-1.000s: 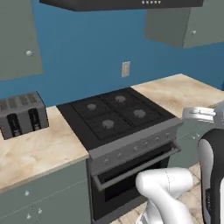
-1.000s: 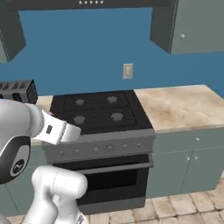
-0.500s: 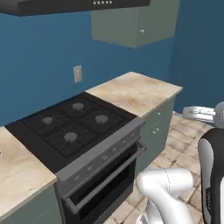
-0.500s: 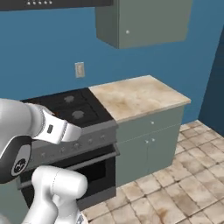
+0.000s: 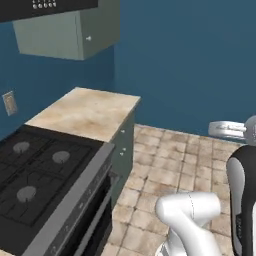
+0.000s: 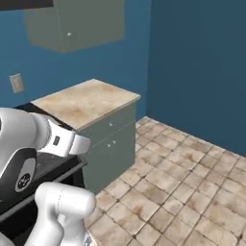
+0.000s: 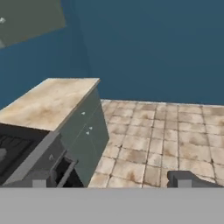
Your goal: Close all open cabinet doors.
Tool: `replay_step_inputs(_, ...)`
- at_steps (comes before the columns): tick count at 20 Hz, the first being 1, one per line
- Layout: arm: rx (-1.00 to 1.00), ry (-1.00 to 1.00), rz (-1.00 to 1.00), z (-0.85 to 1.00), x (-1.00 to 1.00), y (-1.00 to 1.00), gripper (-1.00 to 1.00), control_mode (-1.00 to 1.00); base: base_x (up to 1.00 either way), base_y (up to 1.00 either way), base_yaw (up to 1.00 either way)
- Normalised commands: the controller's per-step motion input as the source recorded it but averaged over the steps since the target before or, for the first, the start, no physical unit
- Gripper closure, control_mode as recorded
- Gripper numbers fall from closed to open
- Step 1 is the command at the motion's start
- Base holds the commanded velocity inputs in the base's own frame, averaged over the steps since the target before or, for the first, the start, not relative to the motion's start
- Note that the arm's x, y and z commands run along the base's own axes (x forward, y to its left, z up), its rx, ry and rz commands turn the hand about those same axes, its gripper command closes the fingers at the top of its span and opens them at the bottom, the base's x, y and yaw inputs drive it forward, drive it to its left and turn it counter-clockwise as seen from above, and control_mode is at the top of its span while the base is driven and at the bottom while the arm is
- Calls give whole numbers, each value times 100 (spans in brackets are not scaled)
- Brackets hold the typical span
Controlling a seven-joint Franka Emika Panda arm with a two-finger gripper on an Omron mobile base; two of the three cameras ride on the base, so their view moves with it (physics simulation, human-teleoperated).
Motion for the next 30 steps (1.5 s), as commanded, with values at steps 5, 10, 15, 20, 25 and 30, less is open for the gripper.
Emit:
replay_step_inputs(5,0,0,0,0,0,0,-100,100,27,0,-90)
replay_step_inputs(10,0,0,0,0,0,0,-100,100,29,0,-93)
replay_step_inputs(15,0,0,0,0,0,0,-100,100,30,0,-98)
replay_step_inputs(20,0,0,0,0,0,0,-100,100,40,0,-98)
replay_step_inputs(25,0,0,0,0,0,0,-100,100,23,21,-91)
replay_step_inputs(30,0,0,0,0,0,0,-100,100,18,20,-90)
